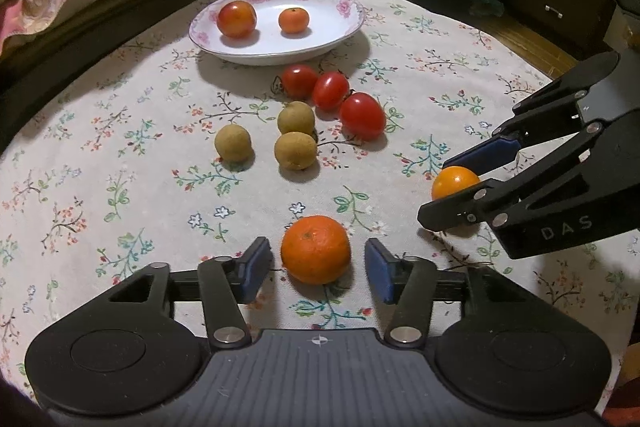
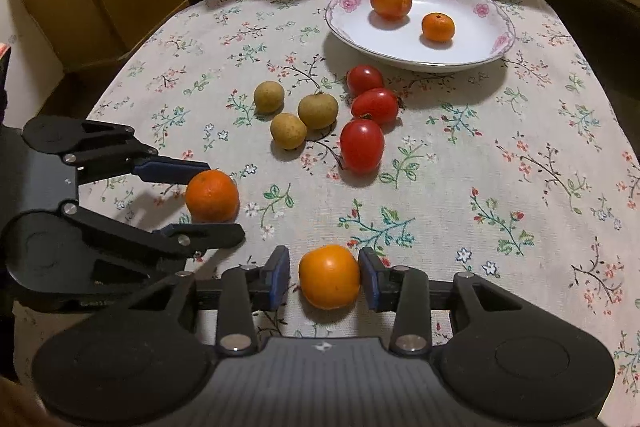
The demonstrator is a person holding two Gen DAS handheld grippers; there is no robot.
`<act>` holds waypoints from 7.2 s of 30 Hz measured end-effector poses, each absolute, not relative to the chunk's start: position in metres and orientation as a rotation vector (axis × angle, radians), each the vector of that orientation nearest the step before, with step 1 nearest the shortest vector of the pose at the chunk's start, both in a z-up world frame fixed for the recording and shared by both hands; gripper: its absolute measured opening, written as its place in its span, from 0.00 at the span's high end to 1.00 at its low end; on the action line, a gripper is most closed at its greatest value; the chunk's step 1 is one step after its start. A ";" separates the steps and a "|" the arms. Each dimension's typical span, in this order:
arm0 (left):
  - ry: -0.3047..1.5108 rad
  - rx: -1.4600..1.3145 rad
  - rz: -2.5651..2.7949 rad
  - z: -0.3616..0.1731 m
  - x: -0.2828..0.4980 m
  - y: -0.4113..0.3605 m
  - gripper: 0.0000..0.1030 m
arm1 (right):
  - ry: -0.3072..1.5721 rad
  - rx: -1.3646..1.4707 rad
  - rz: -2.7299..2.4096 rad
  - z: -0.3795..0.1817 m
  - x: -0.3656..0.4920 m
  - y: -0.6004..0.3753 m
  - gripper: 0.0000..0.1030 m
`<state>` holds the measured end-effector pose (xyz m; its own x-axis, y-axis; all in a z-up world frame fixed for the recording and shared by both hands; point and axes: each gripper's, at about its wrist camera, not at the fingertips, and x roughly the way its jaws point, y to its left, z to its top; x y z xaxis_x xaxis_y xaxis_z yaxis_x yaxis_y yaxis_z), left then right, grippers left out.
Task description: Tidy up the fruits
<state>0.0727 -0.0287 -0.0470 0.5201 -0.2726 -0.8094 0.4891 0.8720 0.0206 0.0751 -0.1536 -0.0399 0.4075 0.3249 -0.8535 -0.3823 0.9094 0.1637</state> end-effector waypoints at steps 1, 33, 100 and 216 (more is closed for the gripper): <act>0.916 0.265 -0.461 -0.047 0.072 -0.030 0.45 | 1.061 -0.061 0.444 -0.040 0.074 -0.154 0.61; 0.843 0.197 -0.416 -0.021 0.098 -0.040 0.58 | 0.945 0.035 0.357 -0.008 0.094 -0.163 0.67; 0.735 0.138 -0.289 0.006 0.184 -0.039 0.49 | 0.809 0.114 0.240 0.009 0.182 -0.187 0.65; 0.868 0.182 -0.410 -0.043 0.099 -0.036 0.66 | 0.958 -0.007 0.367 -0.026 0.126 -0.150 0.68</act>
<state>0.0989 -0.0356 -0.0428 0.5752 -0.2745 -0.7706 0.4207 0.9072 -0.0092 0.1264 -0.1500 -0.0263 0.5185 0.3027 -0.7997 -0.3092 0.9383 0.1548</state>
